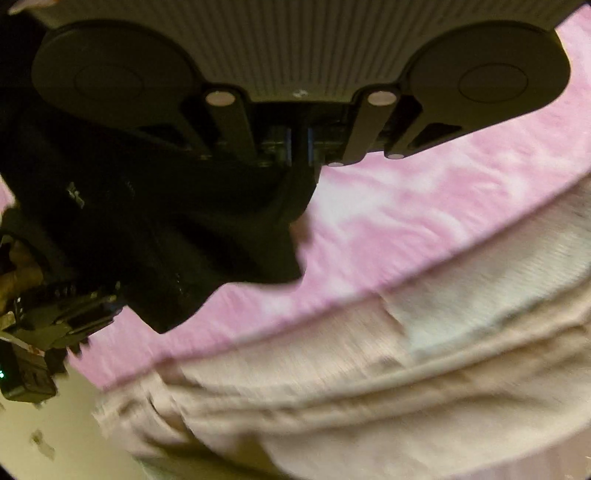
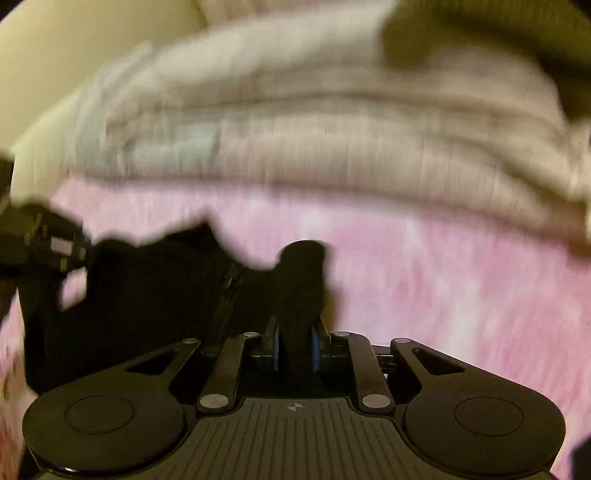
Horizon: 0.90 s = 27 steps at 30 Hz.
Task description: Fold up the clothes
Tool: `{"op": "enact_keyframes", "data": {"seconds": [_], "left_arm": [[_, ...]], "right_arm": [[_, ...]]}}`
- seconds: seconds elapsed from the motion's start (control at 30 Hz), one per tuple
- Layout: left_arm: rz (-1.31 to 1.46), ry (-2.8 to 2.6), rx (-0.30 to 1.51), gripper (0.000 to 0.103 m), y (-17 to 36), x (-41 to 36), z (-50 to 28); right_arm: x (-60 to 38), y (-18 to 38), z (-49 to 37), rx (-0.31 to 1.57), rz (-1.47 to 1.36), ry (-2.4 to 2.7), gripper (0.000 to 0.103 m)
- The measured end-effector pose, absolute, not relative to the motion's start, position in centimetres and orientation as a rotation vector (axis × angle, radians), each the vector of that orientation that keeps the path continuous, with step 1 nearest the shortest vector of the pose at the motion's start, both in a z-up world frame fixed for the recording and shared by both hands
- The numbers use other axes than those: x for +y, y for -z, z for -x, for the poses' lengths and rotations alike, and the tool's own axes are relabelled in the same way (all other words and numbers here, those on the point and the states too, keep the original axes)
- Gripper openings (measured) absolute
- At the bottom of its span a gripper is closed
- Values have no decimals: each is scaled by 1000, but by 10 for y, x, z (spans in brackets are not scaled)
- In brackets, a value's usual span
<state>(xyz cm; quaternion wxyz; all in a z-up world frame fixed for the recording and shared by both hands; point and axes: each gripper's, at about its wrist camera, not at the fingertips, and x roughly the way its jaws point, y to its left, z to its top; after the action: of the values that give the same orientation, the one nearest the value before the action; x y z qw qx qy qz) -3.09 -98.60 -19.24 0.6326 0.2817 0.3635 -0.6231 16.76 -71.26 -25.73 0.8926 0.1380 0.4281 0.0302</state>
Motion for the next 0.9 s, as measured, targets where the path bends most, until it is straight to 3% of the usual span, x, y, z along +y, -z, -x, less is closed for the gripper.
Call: {"op": "enact_keyframes", "data": {"seconds": [0.07,0.1,0.13,0.17,0.2,0.23,0.37,0.57,0.67,0.8,0.9], "left_arm": [[-624,1395,856,10,192,-996,16],[-634,1371,883,17,197,-1002,10],[-650,1344,915,22,204,-1006,6],[-666,1313,930,28,210,-1008,2],[-682,1277,929,29,214,-1006,0],[-689,1252,927,30,217,-1002,-3],[-652,1199,909,30,207,-947,-18],[-699,1018,867,45,176,-827,-58],[-826,955,795,48,164,-774,-73],[-1108,999,680,48,172,-727,-75],[-1127,1055,656,48,174,-713,-82]], "right_arm": [[-722,244,-190,822,-277,14,15],[-726,239,-201,794,-274,53,16],[-730,241,-208,801,-281,102,22],[-734,244,-214,810,-287,149,33],[-732,245,-212,824,-289,186,65],[-729,244,-204,813,-292,190,77],[-698,244,-162,817,-295,129,77],[-616,254,-103,916,-367,8,77],[-555,260,-92,963,-395,-80,77],[-481,262,-121,952,-407,-240,77],[-427,263,-150,927,-409,-366,77]]}}
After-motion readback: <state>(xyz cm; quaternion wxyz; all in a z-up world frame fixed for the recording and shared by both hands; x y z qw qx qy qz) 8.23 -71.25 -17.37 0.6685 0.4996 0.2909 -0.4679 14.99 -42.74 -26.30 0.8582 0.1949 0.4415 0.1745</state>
